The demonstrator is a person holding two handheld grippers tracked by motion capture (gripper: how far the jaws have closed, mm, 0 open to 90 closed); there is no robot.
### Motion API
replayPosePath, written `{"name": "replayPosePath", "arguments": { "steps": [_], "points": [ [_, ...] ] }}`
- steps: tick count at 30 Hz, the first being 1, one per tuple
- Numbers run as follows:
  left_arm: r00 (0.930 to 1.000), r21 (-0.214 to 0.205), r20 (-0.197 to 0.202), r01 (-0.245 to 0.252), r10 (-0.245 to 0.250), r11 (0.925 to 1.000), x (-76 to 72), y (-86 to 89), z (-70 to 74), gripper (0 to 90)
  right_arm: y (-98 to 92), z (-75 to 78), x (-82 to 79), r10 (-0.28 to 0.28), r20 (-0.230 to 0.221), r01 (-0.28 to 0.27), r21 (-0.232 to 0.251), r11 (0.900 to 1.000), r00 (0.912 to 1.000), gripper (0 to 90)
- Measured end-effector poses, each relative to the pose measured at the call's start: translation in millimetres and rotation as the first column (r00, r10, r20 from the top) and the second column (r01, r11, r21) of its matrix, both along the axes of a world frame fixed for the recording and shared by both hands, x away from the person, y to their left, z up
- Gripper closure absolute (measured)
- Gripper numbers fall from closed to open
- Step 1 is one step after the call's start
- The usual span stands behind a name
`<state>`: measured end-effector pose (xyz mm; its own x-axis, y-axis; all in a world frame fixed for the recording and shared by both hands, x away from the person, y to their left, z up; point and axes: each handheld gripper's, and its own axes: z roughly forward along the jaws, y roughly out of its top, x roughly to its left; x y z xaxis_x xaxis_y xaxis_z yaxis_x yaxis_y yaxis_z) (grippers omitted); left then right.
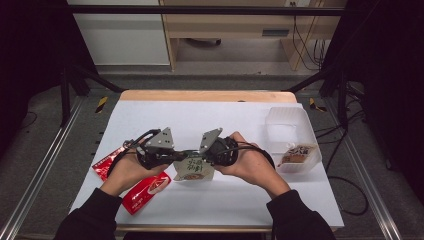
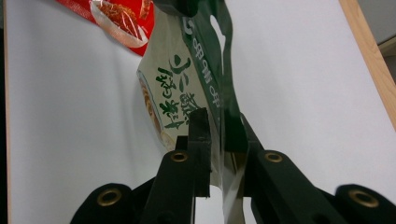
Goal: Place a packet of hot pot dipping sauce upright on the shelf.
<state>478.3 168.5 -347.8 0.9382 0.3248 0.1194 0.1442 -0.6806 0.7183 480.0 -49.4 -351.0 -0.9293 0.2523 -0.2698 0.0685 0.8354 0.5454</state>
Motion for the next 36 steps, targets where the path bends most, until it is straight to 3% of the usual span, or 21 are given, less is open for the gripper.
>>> {"name": "replayPosePath", "arguments": {
  "steps": [6,8,10,13,16,20,22,25,28,31,34,36],
  "points": [
    [1.0000,-0.008,-0.003,0.002,-0.002,1.0000,-0.2,1.8,-2.4,88.9,3.1,2.0,0.9,0.026,-0.008,-0.026,-0.039,0.9989,0.9996,89.4],
    [1.0000,-0.005,0.003,-0.005,0.005,1.0000,-0.7,3.6,-3.8,84.0,3.6,2.1,1.0,0.034,-0.020,-0.035,-0.044,0.9984,0.9992,89.7],
    [0.9993,-0.034,0.015,-0.035,0.036,0.9988,-2.2,7.7,-4.3,72.5,4.2,1.5,1.3,0.037,-0.022,-0.038,-0.051,0.9980,0.9991,90.0],
    [0.9957,-0.085,0.032,-0.084,0.087,0.9929,-7.2,17.0,-5.2,45.9,5.1,2.4,2.3,0.042,-0.022,-0.043,-0.056,0.9975,0.9989,90.0],
    [0.9893,-0.115,0.034,-0.137,0.142,0.9838,-13.6,26.4,-11.9,28.7,6.3,4.4,3.8,0.045,-0.030,-0.047,-0.059,0.9972,0.9985,90.0],
    [0.9764,-0.124,0.026,-0.210,0.214,0.9698,-22.0,42.1,-29.0,15.1,7.3,7.4,5.7,0.036,-0.046,-0.039,-0.057,0.9976,0.9983,90.0],
    [0.9699,-0.130,0.016,-0.239,0.243,0.9624,-23.8,49.9,-38.7,11.6,6.8,11.1,7.6,0.041,-0.054,-0.044,-0.057,0.9974,0.9977,90.0],
    [0.9651,-0.178,-0.013,-0.260,0.261,0.9492,-24.4,62.9,-54.9,9.0,5.3,15.9,9.4,0.037,-0.057,-0.041,-0.065,0.9970,0.9977,90.0],
    [0.9585,-0.159,-0.033,-0.285,0.283,0.9453,-22.4,70.0,-66.2,8.0,1.3,24.1,11.3,0.033,-0.071,-0.039,-0.080,0.9960,0.9969,90.0],
    [0.9482,-0.173,-0.038,-0.317,0.315,0.9325,-23.0,76.7,-74.5,7.3,-4.4,33.8,11.9,0.020,-0.068,-0.025,-0.075,0.9969,0.9975,90.0],
    [0.9426,-0.166,-0.034,-0.333,0.332,0.9282,-24.1,80.0,-81.7,7.3,-13.2,46.1,11.9,0.001,-0.068,-0.005,-0.058,0.9983,0.9977,90.0],
    [0.9335,-0.178,-0.031,-0.357,0.357,0.9169,-23.4,82.4,-85.7,7.3,-21.2,55.0,12.6,-0.002,-0.065,-0.001,-0.054,0.9986,0.9979,90.0]
  ]
}}
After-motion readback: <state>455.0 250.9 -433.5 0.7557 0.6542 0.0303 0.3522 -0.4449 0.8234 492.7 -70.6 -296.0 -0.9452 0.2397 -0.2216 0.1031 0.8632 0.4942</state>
